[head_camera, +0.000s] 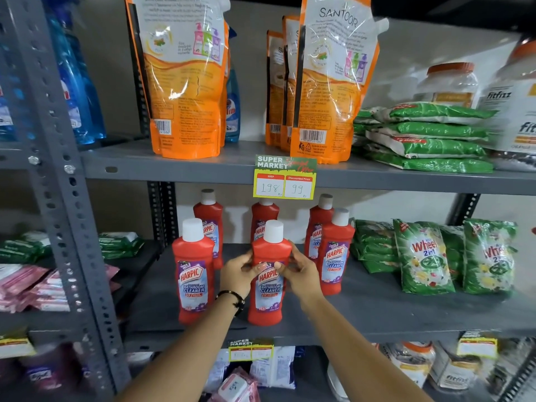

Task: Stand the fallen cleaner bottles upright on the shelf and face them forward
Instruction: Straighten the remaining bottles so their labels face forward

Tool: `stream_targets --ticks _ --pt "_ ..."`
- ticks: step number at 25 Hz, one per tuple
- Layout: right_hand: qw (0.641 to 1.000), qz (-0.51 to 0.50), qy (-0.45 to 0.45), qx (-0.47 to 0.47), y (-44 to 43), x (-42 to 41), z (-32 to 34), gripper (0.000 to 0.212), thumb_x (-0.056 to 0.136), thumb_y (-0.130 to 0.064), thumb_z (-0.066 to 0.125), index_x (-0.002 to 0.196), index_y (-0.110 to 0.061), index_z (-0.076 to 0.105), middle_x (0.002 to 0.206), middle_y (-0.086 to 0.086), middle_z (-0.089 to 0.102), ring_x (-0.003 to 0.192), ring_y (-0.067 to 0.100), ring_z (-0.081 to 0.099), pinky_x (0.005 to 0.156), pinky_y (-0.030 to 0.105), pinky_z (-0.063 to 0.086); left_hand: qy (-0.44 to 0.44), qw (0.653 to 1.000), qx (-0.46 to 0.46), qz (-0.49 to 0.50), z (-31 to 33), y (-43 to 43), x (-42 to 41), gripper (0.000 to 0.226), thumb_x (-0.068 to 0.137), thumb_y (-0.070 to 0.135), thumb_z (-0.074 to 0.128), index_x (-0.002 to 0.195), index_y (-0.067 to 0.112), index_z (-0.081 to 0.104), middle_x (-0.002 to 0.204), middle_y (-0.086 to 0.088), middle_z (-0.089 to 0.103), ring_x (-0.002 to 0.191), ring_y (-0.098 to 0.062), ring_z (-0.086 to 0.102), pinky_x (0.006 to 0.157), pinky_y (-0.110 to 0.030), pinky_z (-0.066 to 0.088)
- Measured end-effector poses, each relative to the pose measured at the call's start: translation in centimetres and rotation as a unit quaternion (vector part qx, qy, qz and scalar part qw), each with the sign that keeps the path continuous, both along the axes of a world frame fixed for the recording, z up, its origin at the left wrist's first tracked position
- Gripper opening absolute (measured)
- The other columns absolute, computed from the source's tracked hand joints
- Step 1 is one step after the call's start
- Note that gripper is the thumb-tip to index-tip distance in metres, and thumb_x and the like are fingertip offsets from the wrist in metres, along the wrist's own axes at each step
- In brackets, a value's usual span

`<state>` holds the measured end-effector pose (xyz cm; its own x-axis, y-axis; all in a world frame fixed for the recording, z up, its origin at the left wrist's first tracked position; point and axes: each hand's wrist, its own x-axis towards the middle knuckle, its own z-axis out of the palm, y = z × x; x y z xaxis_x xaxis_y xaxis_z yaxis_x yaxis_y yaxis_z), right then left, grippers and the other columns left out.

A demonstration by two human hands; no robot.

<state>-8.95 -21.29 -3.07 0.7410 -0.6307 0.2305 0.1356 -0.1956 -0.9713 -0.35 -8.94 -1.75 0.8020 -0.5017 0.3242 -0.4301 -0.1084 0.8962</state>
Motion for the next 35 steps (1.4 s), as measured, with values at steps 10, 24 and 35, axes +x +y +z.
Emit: stream_targets --ticks 10,24,35 --pt "1.000 0.004 0.005 0.001 0.2 0.6 0.0 0.057 0.082 -0.012 0.068 0.135 -0.019 0.047 0.115 0.008 0.069 0.103 0.019 0.065 0.089 0.049 0.055 0.008 1.000 0.010 -0.013 0.1 0.5 0.9 0.037 0.077 0.021 0.068 0.110 0.007 0.063 0.105 -0.016 0.070 0.094 -0.025 0.065 0.081 -0.034 0.053" --pt "0.999 0.021 0.025 0.008 0.1 0.0 -0.2 0.047 0.082 -0.019 0.069 0.126 -0.017 0.054 0.112 0.009 0.070 0.103 0.026 0.066 0.087 0.054 0.055 -0.007 0.999 0.046 -0.012 0.8 0.5 0.0 0.042 0.079 0.019 0.066 0.118 0.005 0.055 0.114 -0.017 0.066 0.101 -0.027 0.063 0.081 -0.030 0.049" --pt "1.000 0.024 0.009 0.013 0.4 -0.1 0.0 0.044 0.083 -0.014 0.067 0.126 -0.014 0.055 0.114 0.009 0.069 0.104 0.022 0.065 0.089 0.044 0.055 -0.004 0.999 0.048 -0.017 1.2 0.6 0.0 0.042 0.079 0.016 0.067 0.117 0.003 0.055 0.117 -0.018 0.063 0.105 -0.028 0.061 0.084 -0.030 0.048"
